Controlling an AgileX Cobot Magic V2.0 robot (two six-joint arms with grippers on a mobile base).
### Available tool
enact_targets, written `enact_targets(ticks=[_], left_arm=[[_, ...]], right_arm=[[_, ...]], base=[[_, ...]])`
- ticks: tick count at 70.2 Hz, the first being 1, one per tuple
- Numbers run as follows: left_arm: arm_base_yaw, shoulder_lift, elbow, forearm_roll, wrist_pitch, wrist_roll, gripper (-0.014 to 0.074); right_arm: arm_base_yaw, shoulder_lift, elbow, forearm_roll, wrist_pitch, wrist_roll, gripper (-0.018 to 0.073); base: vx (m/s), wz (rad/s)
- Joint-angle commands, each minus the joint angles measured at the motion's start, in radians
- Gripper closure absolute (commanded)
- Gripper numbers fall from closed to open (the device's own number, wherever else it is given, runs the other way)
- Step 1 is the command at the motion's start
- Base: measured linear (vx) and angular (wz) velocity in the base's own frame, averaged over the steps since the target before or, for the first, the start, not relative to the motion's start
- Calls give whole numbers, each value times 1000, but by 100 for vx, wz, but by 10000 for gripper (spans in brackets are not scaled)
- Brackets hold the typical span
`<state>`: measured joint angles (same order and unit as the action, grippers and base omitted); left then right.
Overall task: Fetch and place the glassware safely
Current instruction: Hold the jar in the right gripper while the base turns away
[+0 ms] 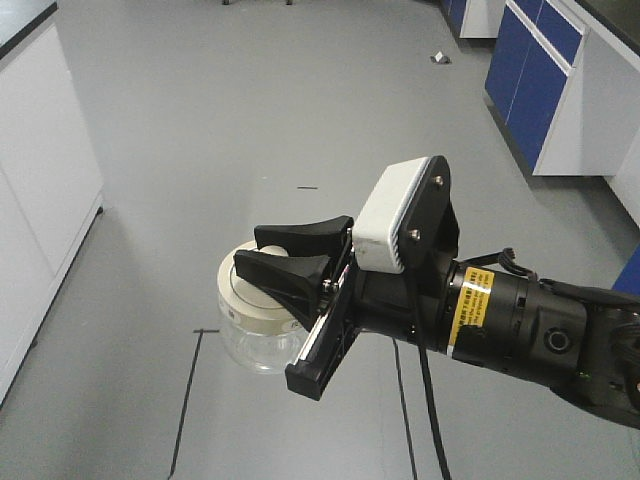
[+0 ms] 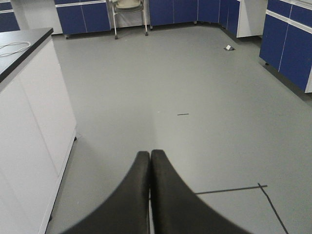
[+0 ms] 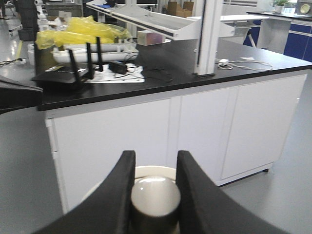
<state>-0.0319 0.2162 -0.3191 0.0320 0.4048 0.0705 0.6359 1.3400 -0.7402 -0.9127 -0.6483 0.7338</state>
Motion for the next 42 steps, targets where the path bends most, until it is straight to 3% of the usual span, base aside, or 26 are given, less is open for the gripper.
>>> enact_targets(ticks=[1, 42], left_arm=[[-3, 7, -26, -7, -71, -3, 603], [-3, 7, -26, -7, -71, -3, 603]], right_arm=[[-2, -33, -26, 41, -74, -2, 563], [-2, -33, -26, 40, -74, -2, 563]], base=[[49, -9], [50, 7]])
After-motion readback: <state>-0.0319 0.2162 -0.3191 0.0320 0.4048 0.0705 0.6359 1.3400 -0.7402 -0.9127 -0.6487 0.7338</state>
